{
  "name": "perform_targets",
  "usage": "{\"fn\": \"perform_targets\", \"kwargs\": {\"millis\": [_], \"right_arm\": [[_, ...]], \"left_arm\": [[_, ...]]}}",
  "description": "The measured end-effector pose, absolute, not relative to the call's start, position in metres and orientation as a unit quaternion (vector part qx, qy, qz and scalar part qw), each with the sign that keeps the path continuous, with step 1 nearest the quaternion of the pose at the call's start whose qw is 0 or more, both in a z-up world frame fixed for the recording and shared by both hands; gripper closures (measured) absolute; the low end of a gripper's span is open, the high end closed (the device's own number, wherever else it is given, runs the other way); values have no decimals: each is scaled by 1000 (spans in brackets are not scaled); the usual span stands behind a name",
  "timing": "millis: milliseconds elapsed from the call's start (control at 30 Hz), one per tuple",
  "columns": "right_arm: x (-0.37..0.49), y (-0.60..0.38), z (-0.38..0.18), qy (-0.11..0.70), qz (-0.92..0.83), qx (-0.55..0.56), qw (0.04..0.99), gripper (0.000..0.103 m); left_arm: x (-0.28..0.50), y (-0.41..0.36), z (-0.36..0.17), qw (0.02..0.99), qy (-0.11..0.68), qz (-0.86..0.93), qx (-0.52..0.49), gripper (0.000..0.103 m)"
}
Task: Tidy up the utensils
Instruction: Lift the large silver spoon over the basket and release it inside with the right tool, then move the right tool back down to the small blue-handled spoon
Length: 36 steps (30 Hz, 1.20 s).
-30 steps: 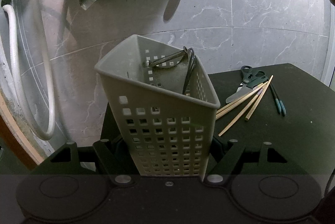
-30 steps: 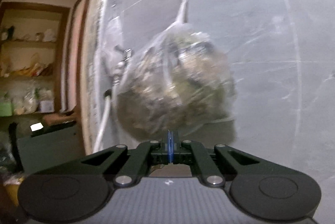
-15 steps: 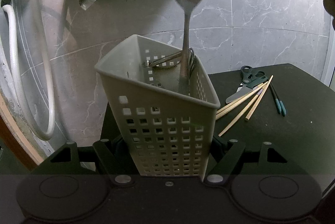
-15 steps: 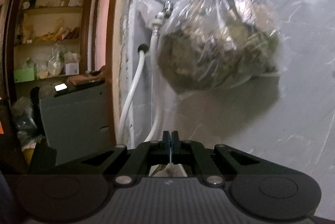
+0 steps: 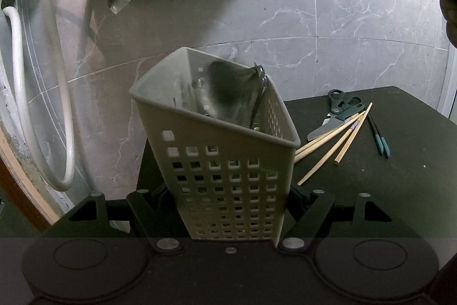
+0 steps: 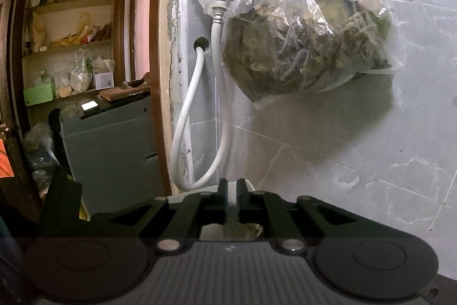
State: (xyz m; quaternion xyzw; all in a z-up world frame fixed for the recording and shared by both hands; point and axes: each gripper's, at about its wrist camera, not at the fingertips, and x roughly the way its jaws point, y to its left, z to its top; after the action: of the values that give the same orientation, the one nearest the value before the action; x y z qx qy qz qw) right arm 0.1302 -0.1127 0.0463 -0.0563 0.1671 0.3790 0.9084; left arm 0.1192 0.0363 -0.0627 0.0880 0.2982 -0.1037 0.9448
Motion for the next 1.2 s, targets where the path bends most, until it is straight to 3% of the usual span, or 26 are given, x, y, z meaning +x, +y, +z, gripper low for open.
{"fn": "perform_targets", "kwargs": {"millis": [300, 400, 933, 1200], "right_arm": [[138, -130, 51, 155, 343, -14, 926, 11], [144, -142, 50, 153, 312, 6, 938, 0], [181, -233, -16, 293, 71, 120, 946, 0], [188, -261, -51, 338, 16, 117, 934, 0]], "left_arm": [[119, 36, -63, 945, 298, -104, 88, 26], [119, 36, -63, 945, 298, -104, 88, 26], [119, 36, -63, 945, 298, -104, 88, 25], [119, 36, -63, 945, 298, -104, 88, 25]]}}
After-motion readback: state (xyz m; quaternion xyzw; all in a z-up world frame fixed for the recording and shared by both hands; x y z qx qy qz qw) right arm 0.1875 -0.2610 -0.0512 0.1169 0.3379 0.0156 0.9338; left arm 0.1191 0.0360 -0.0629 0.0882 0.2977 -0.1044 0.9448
